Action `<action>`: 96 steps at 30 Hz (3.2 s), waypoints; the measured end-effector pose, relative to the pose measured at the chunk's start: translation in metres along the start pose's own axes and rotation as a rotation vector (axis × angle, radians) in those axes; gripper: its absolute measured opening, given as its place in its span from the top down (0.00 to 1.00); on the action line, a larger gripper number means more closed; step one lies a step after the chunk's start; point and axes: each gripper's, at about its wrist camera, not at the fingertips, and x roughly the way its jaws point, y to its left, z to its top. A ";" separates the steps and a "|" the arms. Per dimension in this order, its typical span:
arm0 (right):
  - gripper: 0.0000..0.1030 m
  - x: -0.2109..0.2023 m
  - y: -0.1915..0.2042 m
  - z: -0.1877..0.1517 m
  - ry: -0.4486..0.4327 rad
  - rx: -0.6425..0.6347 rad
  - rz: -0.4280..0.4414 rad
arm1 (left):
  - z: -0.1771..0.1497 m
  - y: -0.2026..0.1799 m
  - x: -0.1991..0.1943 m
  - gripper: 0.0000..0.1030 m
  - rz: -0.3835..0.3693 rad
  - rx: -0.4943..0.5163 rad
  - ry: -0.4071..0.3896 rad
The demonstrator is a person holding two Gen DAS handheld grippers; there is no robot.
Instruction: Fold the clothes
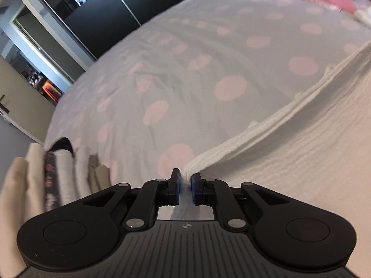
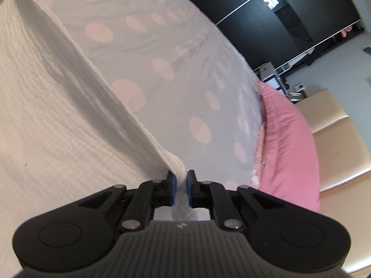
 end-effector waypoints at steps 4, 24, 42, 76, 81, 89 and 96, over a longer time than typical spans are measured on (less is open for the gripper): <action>0.90 0.029 0.003 0.002 0.016 0.062 0.031 | 0.001 0.000 0.025 0.87 -0.002 -0.041 0.010; 0.60 -0.010 -0.034 -0.074 0.157 0.450 0.267 | -0.077 0.041 -0.054 0.51 -0.076 -0.270 0.044; 0.96 -0.076 0.017 -0.174 0.325 0.616 0.442 | -0.183 -0.036 -0.099 0.88 -0.270 -0.276 0.325; 0.53 -0.100 0.049 -0.251 0.178 1.601 0.493 | -0.252 -0.018 -0.107 0.48 -0.432 -1.277 0.183; 0.53 -0.087 0.050 -0.245 0.152 1.607 0.494 | -0.251 -0.020 -0.102 0.45 -0.425 -1.293 0.168; 0.92 -0.081 0.049 -0.250 0.120 1.627 0.454 | -0.257 -0.011 -0.099 0.74 -0.405 -1.325 0.107; 0.95 -0.106 0.041 -0.232 0.068 1.499 0.359 | -0.239 -0.007 -0.112 0.96 -0.378 -1.205 0.072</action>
